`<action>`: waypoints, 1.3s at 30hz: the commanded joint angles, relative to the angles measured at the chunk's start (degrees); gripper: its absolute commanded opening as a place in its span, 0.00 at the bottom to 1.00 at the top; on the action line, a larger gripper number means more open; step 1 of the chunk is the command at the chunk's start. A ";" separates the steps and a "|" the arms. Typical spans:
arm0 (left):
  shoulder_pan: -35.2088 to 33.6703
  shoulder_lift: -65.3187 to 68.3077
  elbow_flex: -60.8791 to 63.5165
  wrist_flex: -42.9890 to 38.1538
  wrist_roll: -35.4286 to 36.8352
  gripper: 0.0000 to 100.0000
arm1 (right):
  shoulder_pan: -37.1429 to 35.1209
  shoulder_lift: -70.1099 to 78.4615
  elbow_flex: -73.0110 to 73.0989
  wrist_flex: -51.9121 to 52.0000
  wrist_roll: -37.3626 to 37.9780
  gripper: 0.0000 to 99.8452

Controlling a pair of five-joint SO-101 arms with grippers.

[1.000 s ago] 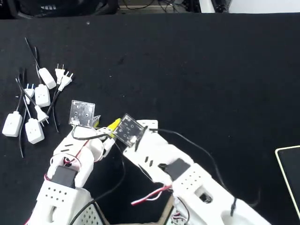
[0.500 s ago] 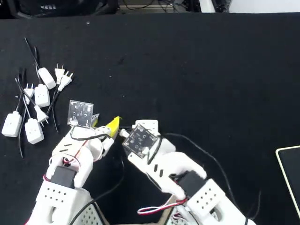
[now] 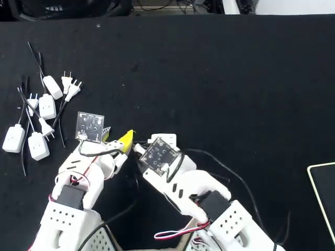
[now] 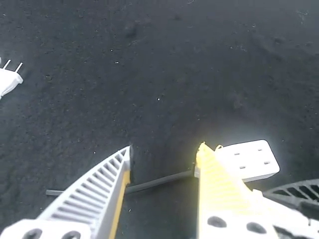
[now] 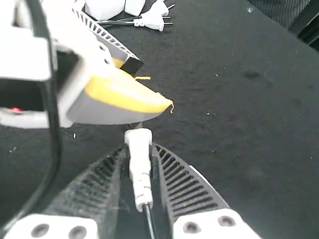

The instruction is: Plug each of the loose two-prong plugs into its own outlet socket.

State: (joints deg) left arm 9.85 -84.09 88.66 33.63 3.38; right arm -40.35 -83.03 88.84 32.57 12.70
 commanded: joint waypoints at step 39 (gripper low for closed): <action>-9.98 11.96 -7.60 0.35 -0.44 0.21 | 16.70 55.52 -37.32 25.32 -2.37 0.01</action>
State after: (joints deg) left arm 0.35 -80.75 88.57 34.15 3.65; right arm -23.12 -29.41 55.08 58.07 9.63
